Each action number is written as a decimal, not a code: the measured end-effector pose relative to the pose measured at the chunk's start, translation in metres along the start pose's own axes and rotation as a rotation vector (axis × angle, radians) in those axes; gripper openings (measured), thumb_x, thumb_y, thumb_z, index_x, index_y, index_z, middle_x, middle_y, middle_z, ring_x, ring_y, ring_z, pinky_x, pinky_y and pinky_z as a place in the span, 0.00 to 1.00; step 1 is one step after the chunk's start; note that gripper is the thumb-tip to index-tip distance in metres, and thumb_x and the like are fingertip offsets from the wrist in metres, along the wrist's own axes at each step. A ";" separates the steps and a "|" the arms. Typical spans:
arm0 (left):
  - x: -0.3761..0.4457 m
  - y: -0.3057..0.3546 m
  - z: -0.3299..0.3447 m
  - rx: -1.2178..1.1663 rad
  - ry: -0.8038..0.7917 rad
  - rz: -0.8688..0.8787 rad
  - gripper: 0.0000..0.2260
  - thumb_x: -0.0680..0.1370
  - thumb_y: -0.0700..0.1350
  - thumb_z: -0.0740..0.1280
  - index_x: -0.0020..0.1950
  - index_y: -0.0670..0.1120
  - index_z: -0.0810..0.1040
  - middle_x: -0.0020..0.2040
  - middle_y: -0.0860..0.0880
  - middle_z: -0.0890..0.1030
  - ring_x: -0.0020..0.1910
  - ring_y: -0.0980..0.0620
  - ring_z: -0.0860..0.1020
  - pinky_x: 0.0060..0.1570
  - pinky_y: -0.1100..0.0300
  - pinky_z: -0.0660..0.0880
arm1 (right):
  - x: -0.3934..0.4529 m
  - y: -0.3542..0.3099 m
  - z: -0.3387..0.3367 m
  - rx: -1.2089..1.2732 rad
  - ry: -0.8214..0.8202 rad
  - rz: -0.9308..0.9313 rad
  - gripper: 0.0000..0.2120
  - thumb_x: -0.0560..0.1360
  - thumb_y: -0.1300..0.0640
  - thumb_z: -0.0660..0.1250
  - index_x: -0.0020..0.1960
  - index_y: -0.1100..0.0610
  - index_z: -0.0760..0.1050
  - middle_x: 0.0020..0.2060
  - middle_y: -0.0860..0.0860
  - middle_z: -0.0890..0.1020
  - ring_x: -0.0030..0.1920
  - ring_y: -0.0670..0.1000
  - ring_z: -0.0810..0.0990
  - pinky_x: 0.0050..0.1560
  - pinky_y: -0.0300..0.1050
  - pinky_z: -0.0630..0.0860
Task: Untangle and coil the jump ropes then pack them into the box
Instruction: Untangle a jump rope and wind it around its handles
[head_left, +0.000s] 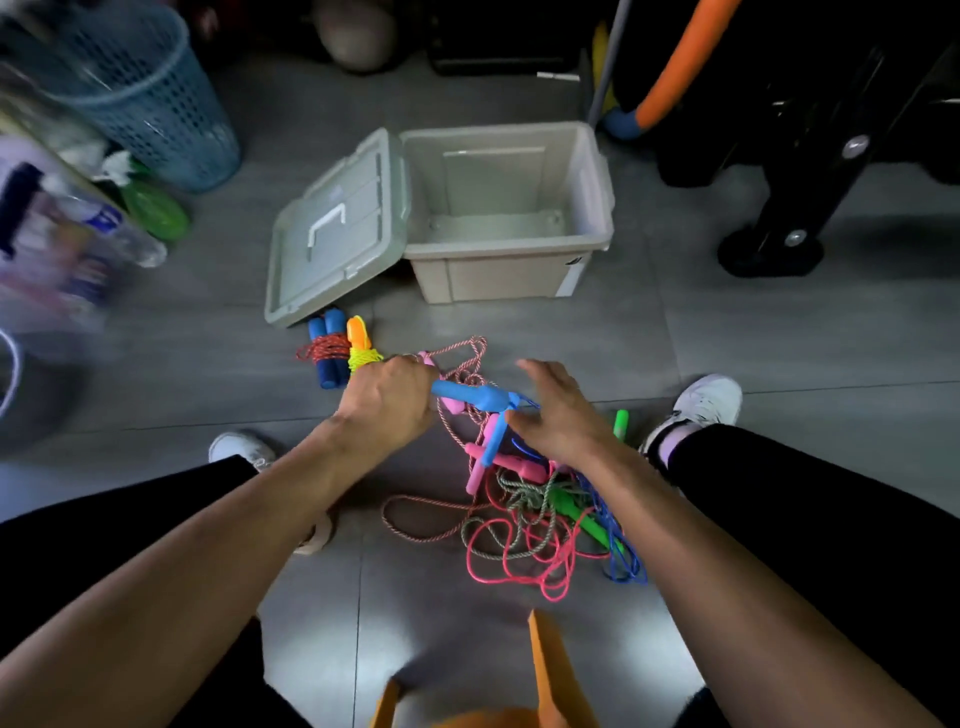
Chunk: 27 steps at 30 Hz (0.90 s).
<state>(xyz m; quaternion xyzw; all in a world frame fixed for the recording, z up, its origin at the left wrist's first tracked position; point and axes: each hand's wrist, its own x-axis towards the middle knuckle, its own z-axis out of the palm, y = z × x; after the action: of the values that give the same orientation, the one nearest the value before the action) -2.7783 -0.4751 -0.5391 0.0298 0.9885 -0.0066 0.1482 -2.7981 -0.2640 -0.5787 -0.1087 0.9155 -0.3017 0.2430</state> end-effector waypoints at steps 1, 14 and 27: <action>-0.015 -0.001 -0.017 -0.008 0.040 0.025 0.14 0.76 0.44 0.61 0.60 0.51 0.76 0.53 0.51 0.80 0.51 0.46 0.78 0.48 0.52 0.74 | -0.005 -0.010 -0.005 -0.008 -0.029 -0.057 0.30 0.75 0.50 0.69 0.74 0.53 0.63 0.70 0.52 0.67 0.69 0.53 0.66 0.67 0.48 0.67; -0.101 -0.036 -0.058 -0.499 0.139 0.064 0.15 0.69 0.54 0.66 0.55 0.56 0.76 0.38 0.56 0.80 0.41 0.50 0.77 0.46 0.54 0.75 | -0.073 -0.075 -0.044 0.163 0.045 -0.315 0.13 0.81 0.55 0.61 0.37 0.50 0.70 0.27 0.46 0.71 0.27 0.42 0.67 0.32 0.44 0.65; -0.071 -0.013 -0.053 -1.087 0.116 -0.238 0.05 0.79 0.46 0.66 0.50 0.46 0.73 0.33 0.48 0.78 0.29 0.49 0.70 0.28 0.60 0.67 | -0.060 -0.075 -0.060 0.013 -0.031 -0.012 0.16 0.79 0.51 0.59 0.41 0.62 0.76 0.35 0.59 0.83 0.37 0.59 0.81 0.39 0.50 0.76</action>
<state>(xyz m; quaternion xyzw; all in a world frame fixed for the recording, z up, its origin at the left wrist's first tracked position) -2.7271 -0.4915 -0.4678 -0.1623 0.8528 0.4889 0.0858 -2.7737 -0.2728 -0.4682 -0.1174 0.9089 -0.3075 0.2559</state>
